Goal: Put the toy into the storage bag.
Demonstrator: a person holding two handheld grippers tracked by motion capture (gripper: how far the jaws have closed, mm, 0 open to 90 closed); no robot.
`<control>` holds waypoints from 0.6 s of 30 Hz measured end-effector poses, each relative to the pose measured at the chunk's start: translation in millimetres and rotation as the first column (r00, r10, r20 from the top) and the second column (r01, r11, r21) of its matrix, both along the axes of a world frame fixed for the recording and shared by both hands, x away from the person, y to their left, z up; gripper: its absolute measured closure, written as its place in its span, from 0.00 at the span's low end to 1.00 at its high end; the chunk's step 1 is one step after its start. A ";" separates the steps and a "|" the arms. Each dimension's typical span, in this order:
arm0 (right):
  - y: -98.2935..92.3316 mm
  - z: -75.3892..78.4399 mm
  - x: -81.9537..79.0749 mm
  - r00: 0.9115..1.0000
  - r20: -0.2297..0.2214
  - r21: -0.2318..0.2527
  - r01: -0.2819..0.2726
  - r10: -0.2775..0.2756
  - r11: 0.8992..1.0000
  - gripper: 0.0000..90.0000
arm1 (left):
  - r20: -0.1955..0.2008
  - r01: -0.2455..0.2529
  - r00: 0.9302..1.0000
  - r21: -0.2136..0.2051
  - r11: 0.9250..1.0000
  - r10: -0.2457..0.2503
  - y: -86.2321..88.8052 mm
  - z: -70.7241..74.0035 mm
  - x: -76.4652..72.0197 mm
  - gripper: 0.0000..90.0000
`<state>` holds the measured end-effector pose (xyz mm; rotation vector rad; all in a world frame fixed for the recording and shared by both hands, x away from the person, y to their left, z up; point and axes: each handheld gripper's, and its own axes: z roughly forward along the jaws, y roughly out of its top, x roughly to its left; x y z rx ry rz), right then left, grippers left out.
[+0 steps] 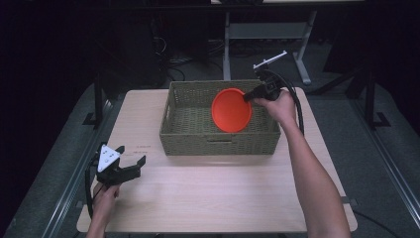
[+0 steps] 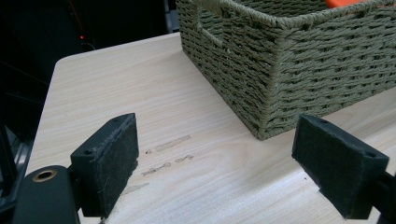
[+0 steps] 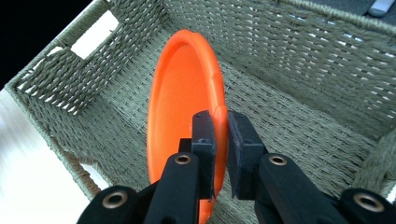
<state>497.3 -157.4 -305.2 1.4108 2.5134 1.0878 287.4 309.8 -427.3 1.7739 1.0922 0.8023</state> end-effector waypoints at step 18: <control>2.0 -29.2 5.2 0.998 -0.052 -0.039 0.021 -0.023 0.999 0.91 | -0.004 0.004 1.000 0.007 1.000 -0.004 -0.2 -0.4 -0.7 0.16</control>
